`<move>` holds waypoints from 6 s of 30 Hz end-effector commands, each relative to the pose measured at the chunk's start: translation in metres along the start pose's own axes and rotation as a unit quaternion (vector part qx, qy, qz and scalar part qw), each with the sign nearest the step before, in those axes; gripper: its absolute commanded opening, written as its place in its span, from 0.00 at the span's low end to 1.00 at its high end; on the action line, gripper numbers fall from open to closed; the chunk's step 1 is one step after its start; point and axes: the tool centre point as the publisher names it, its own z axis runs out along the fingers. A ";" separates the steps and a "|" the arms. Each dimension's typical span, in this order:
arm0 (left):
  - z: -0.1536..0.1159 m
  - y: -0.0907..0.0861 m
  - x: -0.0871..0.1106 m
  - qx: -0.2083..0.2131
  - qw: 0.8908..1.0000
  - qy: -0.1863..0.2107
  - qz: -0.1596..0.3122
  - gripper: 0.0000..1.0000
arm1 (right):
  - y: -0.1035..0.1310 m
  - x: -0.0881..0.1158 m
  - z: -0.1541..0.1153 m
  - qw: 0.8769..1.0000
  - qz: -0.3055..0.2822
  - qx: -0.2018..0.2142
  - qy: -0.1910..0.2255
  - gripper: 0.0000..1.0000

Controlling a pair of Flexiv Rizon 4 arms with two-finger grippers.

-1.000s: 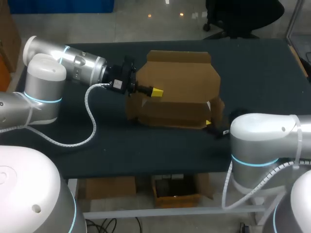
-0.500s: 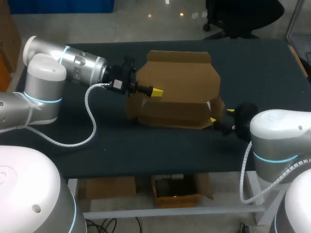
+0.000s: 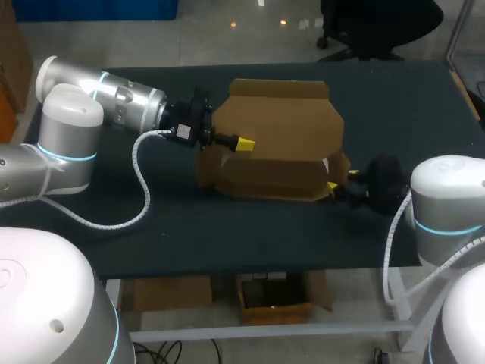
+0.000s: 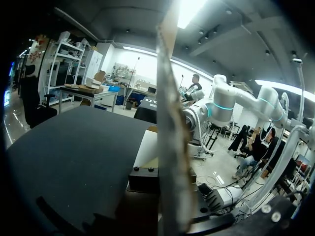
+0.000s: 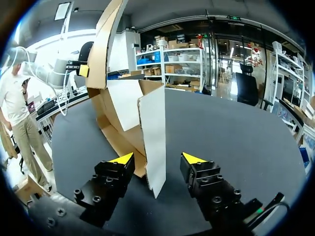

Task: Assemble the packaging by folding the flat box into shape, placing the metal phone stand inside, and closing the box properly

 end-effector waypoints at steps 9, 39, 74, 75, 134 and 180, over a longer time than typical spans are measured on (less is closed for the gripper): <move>0.002 0.003 -0.002 0.000 1.000 0.001 0.000 0.00 | 0.009 0.006 0.017 1.000 -0.010 -0.008 0.028 0.52; 0.002 0.003 -0.002 0.000 1.000 0.001 0.000 0.00 | 0.000 0.037 0.008 1.000 0.008 0.005 -0.002 0.55; 0.002 0.003 -0.002 0.000 1.000 0.001 0.000 0.00 | -0.003 0.051 0.018 0.998 0.042 0.005 -0.056 0.58; 0.002 0.003 -0.002 0.000 1.000 0.001 0.000 0.00 | -0.003 0.051 0.018 0.997 0.042 0.005 -0.057 0.58; 0.002 0.003 -0.002 0.000 1.000 0.001 0.000 0.00 | -0.012 0.018 -0.043 0.999 0.040 -0.007 0.015 0.49; 0.002 0.003 -0.002 0.000 1.000 0.001 0.000 0.00 | -0.002 0.052 -0.005 0.993 -0.021 0.037 0.111 0.56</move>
